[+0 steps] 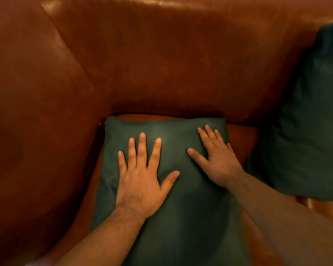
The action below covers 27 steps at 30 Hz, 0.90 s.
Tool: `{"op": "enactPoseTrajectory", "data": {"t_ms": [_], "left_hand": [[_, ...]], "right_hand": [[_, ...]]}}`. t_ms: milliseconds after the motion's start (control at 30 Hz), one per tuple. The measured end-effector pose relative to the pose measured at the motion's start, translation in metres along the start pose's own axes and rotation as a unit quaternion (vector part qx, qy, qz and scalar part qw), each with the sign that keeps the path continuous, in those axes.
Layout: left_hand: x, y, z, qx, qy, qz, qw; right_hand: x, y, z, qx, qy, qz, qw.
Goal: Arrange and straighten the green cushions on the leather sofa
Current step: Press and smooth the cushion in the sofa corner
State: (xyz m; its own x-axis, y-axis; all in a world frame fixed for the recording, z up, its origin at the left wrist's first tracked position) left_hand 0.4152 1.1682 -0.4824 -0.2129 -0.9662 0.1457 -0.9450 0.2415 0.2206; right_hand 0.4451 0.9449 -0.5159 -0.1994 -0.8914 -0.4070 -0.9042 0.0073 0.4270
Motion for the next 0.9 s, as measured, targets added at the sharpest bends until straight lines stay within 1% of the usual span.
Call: {"op": "enactPoseTrajectory", "data": {"t_ms": [67,100,167,233,267,300,333,400,433,467,533,600,633,667,700,733,767,800,833,867,900], "left_hand": [[-0.001,-0.004,0.005,-0.010,-0.021,-0.002,1.000],[-0.001,-0.006,0.006,-0.011,-0.029,-0.002,1.000],[-0.002,-0.009,0.006,-0.021,-0.044,-0.007,0.999],[-0.003,-0.013,0.006,-0.035,-0.058,-0.015,0.998],[-0.002,-0.015,0.005,-0.040,-0.064,-0.018,0.997],[-0.002,-0.016,0.005,-0.043,-0.070,-0.019,0.996],[-0.002,-0.017,0.005,-0.046,-0.071,-0.021,0.996],[-0.005,-0.014,0.005,-0.040,-0.069,-0.025,0.997],[-0.006,-0.010,0.005,-0.038,-0.065,-0.026,0.997],[-0.006,-0.007,0.006,-0.035,-0.059,-0.026,0.997],[-0.004,-0.004,0.006,-0.025,-0.041,-0.021,0.999],[-0.001,-0.007,0.005,-0.028,0.006,-0.013,1.000],[-0.002,-0.010,0.004,-0.034,0.053,-0.011,0.998],[-0.005,-0.013,0.002,-0.045,0.126,-0.013,0.991],[-0.009,-0.016,0.000,-0.062,0.222,-0.021,0.973],[-0.013,-0.018,-0.005,-0.076,0.317,-0.029,0.945],[-0.016,-0.019,-0.009,-0.089,0.378,-0.031,0.921],[-0.017,-0.017,-0.013,-0.090,0.374,-0.023,0.923],[-0.016,-0.011,-0.018,-0.072,0.305,-0.007,0.950],[-0.012,-0.002,-0.022,-0.036,0.202,0.019,0.978],[-0.004,0.012,-0.027,0.012,0.115,0.052,0.992]], "right_hand": [[0.007,-0.002,-0.004,0.009,-0.007,0.021,1.000],[0.010,-0.003,-0.005,-0.002,-0.017,0.030,0.999],[0.010,-0.007,-0.004,-0.051,-0.020,0.032,0.998],[0.005,-0.013,-0.012,-0.074,0.028,0.041,0.996],[0.001,-0.015,-0.020,-0.063,0.061,0.054,0.995],[-0.005,-0.015,-0.028,-0.032,0.091,0.063,0.993],[-0.015,-0.009,-0.034,0.016,0.108,0.061,0.992],[-0.042,0.017,-0.033,0.125,0.083,-0.004,0.989],[-0.053,0.034,-0.023,0.147,0.069,-0.046,0.986],[-0.057,0.046,-0.006,0.131,0.068,-0.074,0.986],[-0.048,0.053,0.023,0.070,0.086,-0.080,0.991],[-0.035,0.043,0.030,0.045,0.078,-0.070,0.993],[-0.034,0.036,0.030,0.034,0.067,-0.073,0.995],[-0.035,0.029,0.030,0.019,0.055,-0.077,0.995],[-0.034,0.025,0.030,0.002,0.045,-0.077,0.996],[-0.032,0.020,0.029,-0.012,0.045,-0.074,0.996],[-0.029,0.018,0.028,-0.025,0.057,-0.069,0.996],[-0.027,0.018,0.027,-0.034,0.077,-0.063,0.994],[-0.027,0.019,0.027,-0.038,0.102,-0.057,0.992],[-0.027,0.023,0.026,-0.036,0.128,-0.047,0.990],[-0.029,0.027,0.026,-0.031,0.149,-0.033,0.988]]}}
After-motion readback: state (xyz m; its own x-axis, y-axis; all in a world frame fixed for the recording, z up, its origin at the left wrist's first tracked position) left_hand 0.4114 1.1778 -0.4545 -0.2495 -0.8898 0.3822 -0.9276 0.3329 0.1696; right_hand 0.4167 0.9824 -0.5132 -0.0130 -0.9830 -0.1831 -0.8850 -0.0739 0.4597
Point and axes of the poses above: each hand's wrist, its own y-axis away from the middle knuckle, its own z-axis out of the palm, x = y × z, the point moved 9 cm from there along -y, towards the middle knuckle, and after that the axes turned 3 degrees about -x, right-handed, at the moved point
